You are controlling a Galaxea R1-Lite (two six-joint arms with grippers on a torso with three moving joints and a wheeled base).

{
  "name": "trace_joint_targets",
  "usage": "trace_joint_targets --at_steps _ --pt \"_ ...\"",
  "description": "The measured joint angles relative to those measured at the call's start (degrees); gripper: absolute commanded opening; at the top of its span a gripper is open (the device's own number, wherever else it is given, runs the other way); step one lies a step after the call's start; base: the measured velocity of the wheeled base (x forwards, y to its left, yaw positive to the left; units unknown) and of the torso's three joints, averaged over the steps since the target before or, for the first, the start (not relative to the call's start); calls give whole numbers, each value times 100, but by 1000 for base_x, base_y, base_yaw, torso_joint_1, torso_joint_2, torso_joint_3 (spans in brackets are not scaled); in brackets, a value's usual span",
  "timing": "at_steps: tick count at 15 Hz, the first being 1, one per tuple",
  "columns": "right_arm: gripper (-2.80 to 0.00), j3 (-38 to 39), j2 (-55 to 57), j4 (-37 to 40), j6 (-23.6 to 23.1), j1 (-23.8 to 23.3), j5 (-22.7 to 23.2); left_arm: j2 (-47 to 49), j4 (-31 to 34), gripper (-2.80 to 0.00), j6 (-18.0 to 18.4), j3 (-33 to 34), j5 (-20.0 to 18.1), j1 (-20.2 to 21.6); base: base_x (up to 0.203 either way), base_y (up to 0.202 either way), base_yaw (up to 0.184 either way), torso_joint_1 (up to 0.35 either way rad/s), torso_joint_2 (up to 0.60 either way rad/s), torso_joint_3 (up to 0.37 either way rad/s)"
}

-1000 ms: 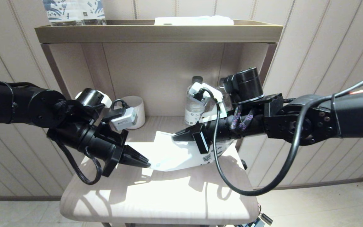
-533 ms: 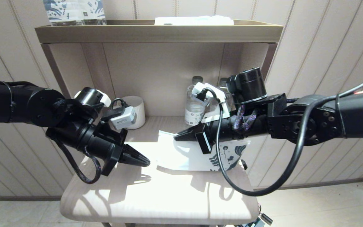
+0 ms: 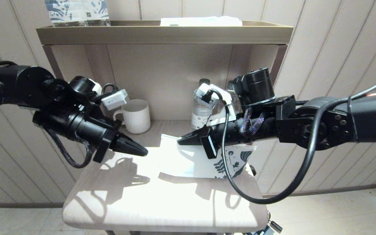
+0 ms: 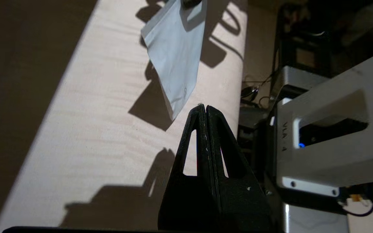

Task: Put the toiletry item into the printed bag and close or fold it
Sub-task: Close the strorage bag and place it on the desk

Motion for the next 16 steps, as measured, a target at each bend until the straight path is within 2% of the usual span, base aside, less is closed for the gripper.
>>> trace_joint_targets --at_steps 2,4,6,9,12,14,16 --pt "-280 -68 46 2 -2 15 0 251 1043 -280 -56 -1023 -378 107 0 0 0 0 0 0" --pt "-280 -112 88 7 0 24 -2 463 2089 -280 -83 -1831 -594 173 0 0 0 0 0 0" --pt "-280 -103 104 8 2 23 -5 499 2499 -280 -118 -2005 -460 314 0 0 0 0 0 0" --pt "-280 -62 94 13 11 15 0 171 2530 -280 -269 -1905 172 698 0 0 0 0 0 0" --pt "-280 -91 105 10 22 76 4 -383 2422 -280 -347 -1013 207 983 0 0 0 0 0 0" --pt "-280 -110 105 15 28 125 -13 -775 1890 -280 -471 -67 80 1189 0 0 0 0 0 0" --pt "-280 -114 108 8 28 145 -18 -1072 902 -280 -784 536 17 1427 0 0 0 0 0 0"
